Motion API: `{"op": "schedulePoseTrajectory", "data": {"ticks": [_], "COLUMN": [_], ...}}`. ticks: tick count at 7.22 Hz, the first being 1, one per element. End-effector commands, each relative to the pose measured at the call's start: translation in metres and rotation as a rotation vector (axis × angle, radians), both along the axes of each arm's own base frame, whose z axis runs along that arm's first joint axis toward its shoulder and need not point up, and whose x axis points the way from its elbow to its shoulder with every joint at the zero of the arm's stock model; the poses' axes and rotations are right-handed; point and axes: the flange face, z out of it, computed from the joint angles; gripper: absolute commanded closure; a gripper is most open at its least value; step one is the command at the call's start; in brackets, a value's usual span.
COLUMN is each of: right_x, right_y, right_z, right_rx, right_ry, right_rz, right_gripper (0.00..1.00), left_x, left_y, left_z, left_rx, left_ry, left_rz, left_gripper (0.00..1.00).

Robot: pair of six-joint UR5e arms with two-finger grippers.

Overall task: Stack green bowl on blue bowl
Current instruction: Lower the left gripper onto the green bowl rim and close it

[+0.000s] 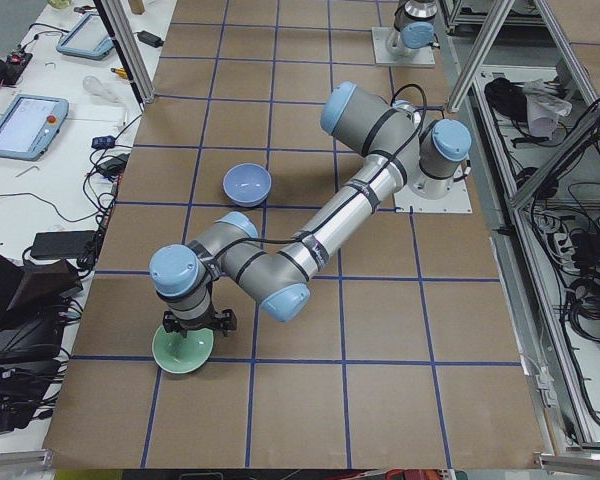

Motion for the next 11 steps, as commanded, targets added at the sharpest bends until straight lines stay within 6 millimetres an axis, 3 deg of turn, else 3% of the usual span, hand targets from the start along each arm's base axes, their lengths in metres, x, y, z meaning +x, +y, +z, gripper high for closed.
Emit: {"op": "schedulePoseTrajectory", "data": {"ticks": [1,6,7,9,10,11], "right_x": [0.0,0.0,0.0,0.0,0.0,0.0], "right_y": [0.0,0.001,0.001,0.001,0.001,0.0], "right_z": [0.0,0.001,0.001,0.001,0.001,0.0], "right_rx": [0.0,-0.001,-0.001,-0.001,-0.001,0.0], "right_ry": [0.0,0.0,0.0,0.0,0.0,0.0], "right_rz": [0.0,0.0,0.0,0.0,0.0,0.0], "right_gripper": [0.0,0.0,0.0,0.0,0.0,0.0], "left_x": [0.008,0.016,0.016,0.017,0.016,0.016], "left_y": [-0.003,-0.01,-0.01,-0.009,-0.008,-0.007], "left_z": [-0.039,-0.097,-0.099,-0.102,-0.1,-0.102], "left_rx": [-0.018,-0.024,-0.023,-0.019,-0.017,-0.015], "left_ry": [0.07,0.071,0.072,0.074,0.072,0.079], "left_rz": [0.001,0.007,0.007,0.008,0.01,0.013], "left_gripper": [0.02,0.07,0.23,0.81,1.0,1.0]}}
